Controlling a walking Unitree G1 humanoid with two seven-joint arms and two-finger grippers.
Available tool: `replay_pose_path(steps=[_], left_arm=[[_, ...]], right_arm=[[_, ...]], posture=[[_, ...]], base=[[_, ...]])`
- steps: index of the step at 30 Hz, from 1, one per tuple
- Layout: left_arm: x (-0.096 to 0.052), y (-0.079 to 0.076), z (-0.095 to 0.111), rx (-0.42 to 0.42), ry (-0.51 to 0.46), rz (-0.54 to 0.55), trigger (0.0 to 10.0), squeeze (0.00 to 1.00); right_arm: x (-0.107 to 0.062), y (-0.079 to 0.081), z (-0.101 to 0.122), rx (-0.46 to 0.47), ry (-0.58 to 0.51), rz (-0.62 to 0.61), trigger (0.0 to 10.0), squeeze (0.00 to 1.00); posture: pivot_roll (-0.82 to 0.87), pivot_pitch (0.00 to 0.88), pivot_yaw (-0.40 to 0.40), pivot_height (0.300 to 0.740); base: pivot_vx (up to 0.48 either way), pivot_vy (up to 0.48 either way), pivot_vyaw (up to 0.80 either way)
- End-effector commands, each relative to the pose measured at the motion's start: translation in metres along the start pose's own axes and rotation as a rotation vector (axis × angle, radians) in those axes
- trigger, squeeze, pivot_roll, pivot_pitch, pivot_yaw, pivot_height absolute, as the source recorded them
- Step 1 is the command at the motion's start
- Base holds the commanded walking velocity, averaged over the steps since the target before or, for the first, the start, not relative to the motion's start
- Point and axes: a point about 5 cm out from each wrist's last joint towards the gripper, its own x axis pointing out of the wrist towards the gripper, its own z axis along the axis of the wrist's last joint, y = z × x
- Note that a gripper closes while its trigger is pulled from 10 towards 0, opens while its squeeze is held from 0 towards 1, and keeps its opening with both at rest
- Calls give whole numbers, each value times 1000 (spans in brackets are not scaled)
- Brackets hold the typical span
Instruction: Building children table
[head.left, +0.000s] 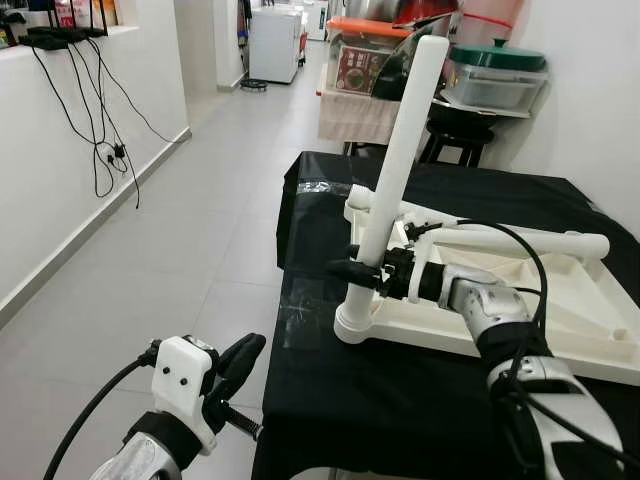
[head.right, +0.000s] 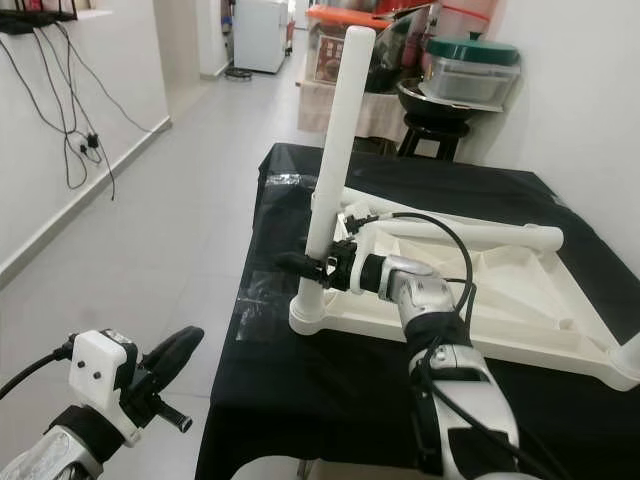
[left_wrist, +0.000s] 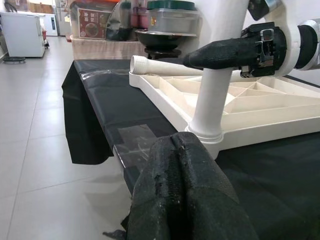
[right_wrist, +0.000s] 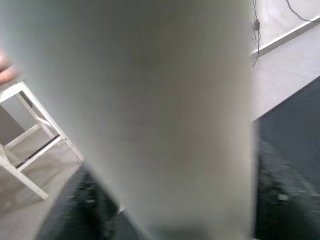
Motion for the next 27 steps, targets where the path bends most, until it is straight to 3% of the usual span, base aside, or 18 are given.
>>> replay_pose_path(steps=[1,8,10,12,14,15,16,18,19,20,21,22,27], left_arm=[[1,-2,-3,-8,12,-1,10000,0],[1,-3,-4,-9,12,-2,10000,0],[1,-3,-3,-9,11,-1,10000,0],[0,-3,-3,-9,11,0,10000,0],[-2,-2,-2,-10,12,0,10000,0],[-2,-1,-2,-10,13,-1,10000,0],[-3,-1,-2,-11,13,-1,10000,0],[-3,-1,-2,-11,13,-1,10000,0],[-4,-1,-1,-11,13,-1,10000,0],[-4,0,-1,-12,15,-1,10000,0],[-4,0,-1,-12,15,-1,10000,0],[-4,-1,-2,-12,16,-1,10000,0],[-3,-2,-2,-12,17,-2,10000,0]], right_arm=[[3,3,-1,9,-3,44,0,0],[-1,-6,3,-28,-59,-72,0,0],[-4,-12,2,-116,-63,-209,0,0],[-6,-10,-6,-117,-71,-267,0,0],[-5,-5,-13,-187,-93,-395,0,0],[-19,-14,-7,-246,-152,-795,0,0],[-35,-18,-3,-279,-207,-1093,0,0],[-35,-18,-3,-279,-207,-1093,0,0],[-33,-1,-22,-175,-209,-1123,0,0],[-18,23,-34,-192,-191,-1053,0,0],[-18,23,-34,-192,-191,-1053,0,0],[-7,35,-40,-195,-181,-958,0,0],[-4,25,-42,-111,-190,-957,0,0]], posture=[[34,0,-115,740],[34,0,-122,740],[32,0,-122,740],[26,0,-117,740],[24,0,-117,740],[10,0,-115,740],[6,2,-114,740],[6,2,-114,740],[7,2,-111,740],[-3,1,-95,740],[-3,1,-95,740],[6,0,-103,740],[25,0,-117,740]], base=[[0,0,0],[0,0,0],[0,0,0],[0,0,0],[0,0,0],[0,0,0],[0,0,0],[0,0,0],[0,0,0],[0,0,0],[0,0,0],[0,0,0],[0,0,0]])
